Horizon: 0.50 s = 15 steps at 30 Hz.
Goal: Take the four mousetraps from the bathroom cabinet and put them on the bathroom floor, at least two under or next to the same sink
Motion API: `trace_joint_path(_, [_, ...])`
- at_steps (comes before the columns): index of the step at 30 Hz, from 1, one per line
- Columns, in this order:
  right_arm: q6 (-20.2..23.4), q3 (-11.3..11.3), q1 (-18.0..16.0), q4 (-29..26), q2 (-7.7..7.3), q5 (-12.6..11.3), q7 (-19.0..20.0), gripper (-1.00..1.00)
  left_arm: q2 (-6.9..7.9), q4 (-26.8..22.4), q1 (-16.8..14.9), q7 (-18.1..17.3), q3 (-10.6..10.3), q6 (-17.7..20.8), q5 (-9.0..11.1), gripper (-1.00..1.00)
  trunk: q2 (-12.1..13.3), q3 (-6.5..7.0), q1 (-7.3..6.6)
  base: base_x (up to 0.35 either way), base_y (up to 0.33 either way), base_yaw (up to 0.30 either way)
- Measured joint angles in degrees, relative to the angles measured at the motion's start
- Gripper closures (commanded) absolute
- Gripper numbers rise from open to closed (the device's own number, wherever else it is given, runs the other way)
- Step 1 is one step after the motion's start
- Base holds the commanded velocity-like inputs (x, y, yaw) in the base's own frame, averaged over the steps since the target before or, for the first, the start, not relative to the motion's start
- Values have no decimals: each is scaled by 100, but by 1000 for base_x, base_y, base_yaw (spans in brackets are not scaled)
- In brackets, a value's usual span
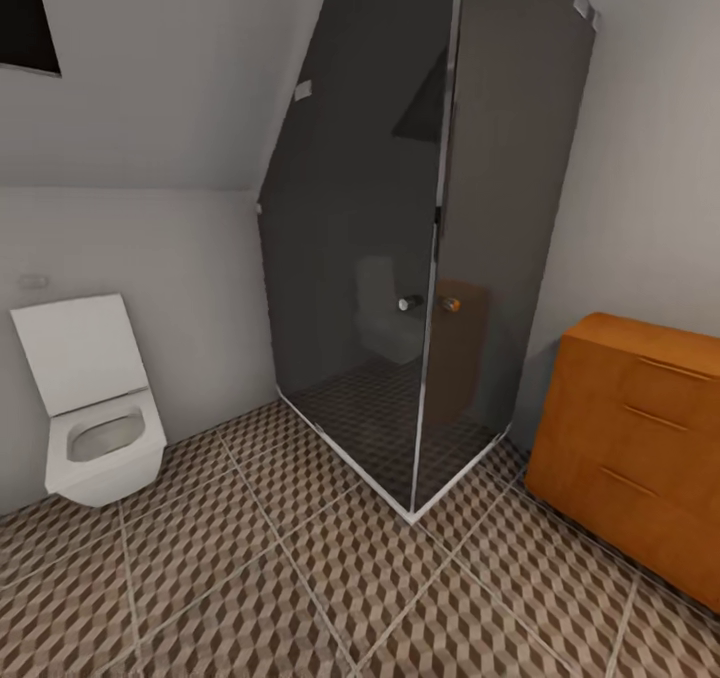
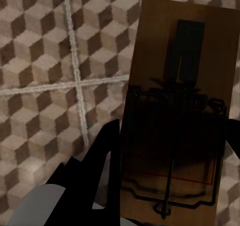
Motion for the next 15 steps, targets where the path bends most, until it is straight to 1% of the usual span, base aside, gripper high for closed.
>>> trace_joint_path(15, [0,0,0,0,0,1,1,100,0,0,2,1,-4,0,0,100,0,0,0,0,0,274])
